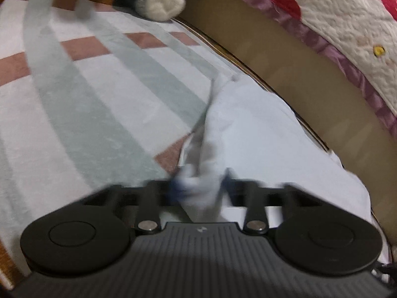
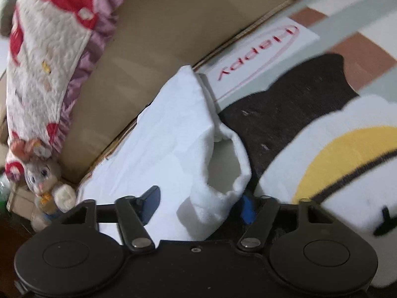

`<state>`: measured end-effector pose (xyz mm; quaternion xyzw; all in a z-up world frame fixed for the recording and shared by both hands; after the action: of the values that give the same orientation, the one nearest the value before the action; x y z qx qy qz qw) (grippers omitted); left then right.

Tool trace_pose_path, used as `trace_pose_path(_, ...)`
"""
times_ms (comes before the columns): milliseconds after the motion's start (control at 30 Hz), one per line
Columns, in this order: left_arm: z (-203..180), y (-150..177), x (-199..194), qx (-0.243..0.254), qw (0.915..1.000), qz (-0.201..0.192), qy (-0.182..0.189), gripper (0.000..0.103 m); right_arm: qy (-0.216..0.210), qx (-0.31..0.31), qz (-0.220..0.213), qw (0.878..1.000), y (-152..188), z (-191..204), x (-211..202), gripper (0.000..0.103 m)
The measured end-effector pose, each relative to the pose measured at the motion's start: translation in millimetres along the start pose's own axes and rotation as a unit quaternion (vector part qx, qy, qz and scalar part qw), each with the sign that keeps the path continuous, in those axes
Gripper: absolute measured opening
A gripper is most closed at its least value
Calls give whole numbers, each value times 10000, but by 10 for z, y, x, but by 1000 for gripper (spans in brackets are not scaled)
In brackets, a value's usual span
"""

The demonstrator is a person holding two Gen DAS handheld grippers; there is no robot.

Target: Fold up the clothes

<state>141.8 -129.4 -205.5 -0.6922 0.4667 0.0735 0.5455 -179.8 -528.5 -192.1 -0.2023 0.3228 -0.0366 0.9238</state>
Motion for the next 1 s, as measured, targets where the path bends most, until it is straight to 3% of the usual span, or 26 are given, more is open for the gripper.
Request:
trace_pose_path(33, -12, -16, 7, 84, 10000, 5, -1, 10, 31, -61, 53, 10000, -36, -5, 34, 9)
trace_pose_path(200, -97, -202, -219, 364, 9993, -102, -64, 10, -109, -896, -158, 9958, -200, 242, -194, 8)
trace_pose_path(300, -93, -194, -406, 209, 9998, 51, 32, 10, -173, -834, -76, 9963, -271, 330, -422, 8)
trace_pose_path(433, -72, -125, -337, 306, 9992, 258, -75, 10, 152, -1369, 48, 9905, -271, 333, -364, 8)
trace_pose_path(500, 13, -82, -215, 86, 9987, 493, -78, 10, 198, -1142, 278, 9929, -261, 225, -219, 11)
trace_pose_path(600, 139, -29, -135, -276, 9972, 698, 4, 14, 165, -603, 344, 9975, -260, 36, -105, 29)
trace_pose_path(633, 161, -15, -126, -332, 9969, 715, 30, 14, 60, -399, 304, 9987, -245, -33, -88, 47)
trace_pose_path(700, 177, -5, -105, -355, 9970, 674, 119, 14, -135, -114, 193, 9997, -208, -123, -58, 47)
trace_pose_path(733, 183, -5, -95, -375, 9969, 666, 185, 12, -199, -119, 151, 9996, -202, -126, -46, 44)
trace_pose_path(767, 183, -22, -87, -425, 9961, 701, 326, 10, -320, 72, 217, 9992, -244, -153, -46, 9)
trace_pose_path(833, 228, -112, -144, -748, 9925, 679, 684, 9, -587, 541, 389, 9961, -346, -216, -51, 10)
trace_pose_path(900, 279, -243, -282, -1009, 9885, 552, 979, 9, -1018, 736, 272, 9917, -482, -227, -223, 10)
trace_pose_path(1000, 289, -378, -496, -967, 9883, 387, 1114, 9, -896, 87, 494, 9947, -508, -24, -402, 10)
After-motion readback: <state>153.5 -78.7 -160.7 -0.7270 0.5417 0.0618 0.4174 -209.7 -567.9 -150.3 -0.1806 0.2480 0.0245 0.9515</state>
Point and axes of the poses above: each gripper's, at about its wrist camera, not at the fingertips, and x roughly the way its jaws point, z to its left, y to its underside, the point moved 3 cm from there along x, roughly the way its jaws point, and after that the axes turned 5 degrees about x, right-handed, at the moved point
